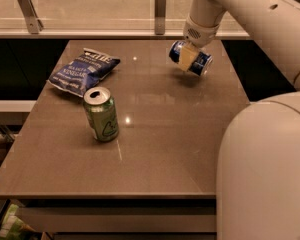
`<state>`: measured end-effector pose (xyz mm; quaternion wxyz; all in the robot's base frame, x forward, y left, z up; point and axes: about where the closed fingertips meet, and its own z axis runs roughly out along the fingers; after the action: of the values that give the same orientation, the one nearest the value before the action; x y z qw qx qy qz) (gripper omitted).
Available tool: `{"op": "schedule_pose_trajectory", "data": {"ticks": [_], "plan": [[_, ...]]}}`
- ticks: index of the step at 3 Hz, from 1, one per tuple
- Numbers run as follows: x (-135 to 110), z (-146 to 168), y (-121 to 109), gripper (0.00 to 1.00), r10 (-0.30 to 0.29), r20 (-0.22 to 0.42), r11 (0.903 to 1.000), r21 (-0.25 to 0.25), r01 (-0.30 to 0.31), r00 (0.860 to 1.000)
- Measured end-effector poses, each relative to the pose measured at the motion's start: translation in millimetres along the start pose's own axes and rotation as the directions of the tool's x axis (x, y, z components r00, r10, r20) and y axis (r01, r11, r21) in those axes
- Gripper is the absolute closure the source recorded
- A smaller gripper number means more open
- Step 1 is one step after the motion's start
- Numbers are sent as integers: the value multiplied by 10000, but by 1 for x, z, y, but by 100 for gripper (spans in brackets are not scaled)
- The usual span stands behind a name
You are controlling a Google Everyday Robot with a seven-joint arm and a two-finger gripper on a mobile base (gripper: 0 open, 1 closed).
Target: Place pepsi can upright
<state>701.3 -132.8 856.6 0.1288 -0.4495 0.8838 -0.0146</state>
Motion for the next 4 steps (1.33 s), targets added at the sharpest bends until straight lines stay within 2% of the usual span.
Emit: {"op": "schedule_pose_trajectory", "data": {"ticks": [1,2,3,4], "plan": [[10,-17,2,100,-227,853,9997,-22,230,9961],[17,-37,6,100,-713,1775,9975,115,704,9815],[25,-57,20,100,-1313,2765,9912,517,1217,9520],[29,-70,34,100,-1603,3612,9867,836,1393,9186]]}}
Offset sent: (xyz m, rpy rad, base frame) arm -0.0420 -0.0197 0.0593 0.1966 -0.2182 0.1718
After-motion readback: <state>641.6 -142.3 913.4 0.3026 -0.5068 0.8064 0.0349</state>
